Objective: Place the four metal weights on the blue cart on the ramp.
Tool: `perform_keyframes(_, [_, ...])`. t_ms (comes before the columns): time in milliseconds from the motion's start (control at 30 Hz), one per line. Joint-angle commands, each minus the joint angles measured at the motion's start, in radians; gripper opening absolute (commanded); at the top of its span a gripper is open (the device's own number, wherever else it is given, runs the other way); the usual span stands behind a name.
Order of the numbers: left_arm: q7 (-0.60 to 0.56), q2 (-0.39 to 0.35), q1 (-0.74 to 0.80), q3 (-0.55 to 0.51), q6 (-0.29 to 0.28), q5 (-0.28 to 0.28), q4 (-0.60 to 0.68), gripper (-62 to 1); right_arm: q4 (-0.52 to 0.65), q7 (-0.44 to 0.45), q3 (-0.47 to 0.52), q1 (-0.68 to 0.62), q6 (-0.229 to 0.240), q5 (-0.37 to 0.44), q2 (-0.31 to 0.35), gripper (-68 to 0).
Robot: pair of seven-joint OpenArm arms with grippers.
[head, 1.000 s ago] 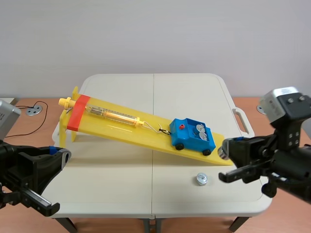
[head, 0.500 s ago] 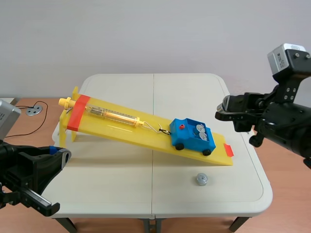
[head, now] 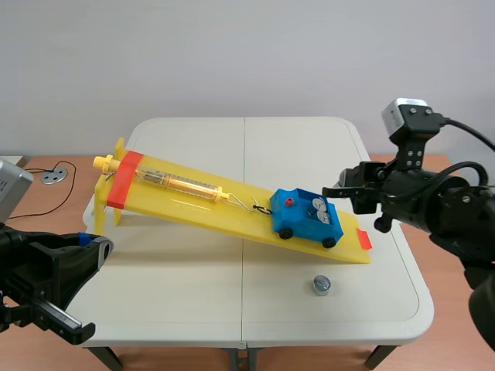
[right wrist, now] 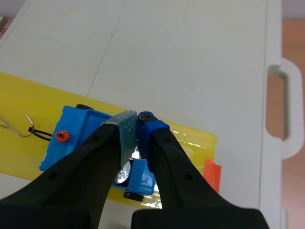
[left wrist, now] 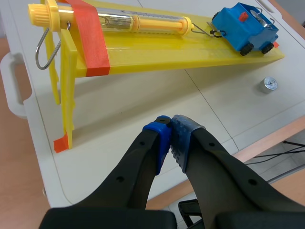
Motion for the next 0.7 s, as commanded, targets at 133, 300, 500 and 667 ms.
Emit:
perform_keyframes(133, [-0.089,0.005,-0.017,-0.016,-0.036,-0.07,0.068,-58.3,0.1,0.161,-0.093,0.11,-0.024,-0.021,0.021,-66.9])
perform_keyframes(300, [-0.089,0.005,-0.017,-0.016,-0.036,-0.07,0.068,-58.3,0.099,0.162,-0.129,0.112,-0.064,-0.061,0.018,-66.9])
perform_keyframes(500, [-0.089,0.005,-0.017,-0.016,-0.036,-0.07,0.068,-58.3,0.099,0.183,-0.161,0.113,-0.105,-0.119,0.016,-66.9])
perform_keyframes(667, [-0.089,0.005,-0.017,-0.016,-0.036,-0.07,0.068,-58.3,0.098,0.2,-0.182,0.113,-0.137,-0.15,0.016,-66.9])
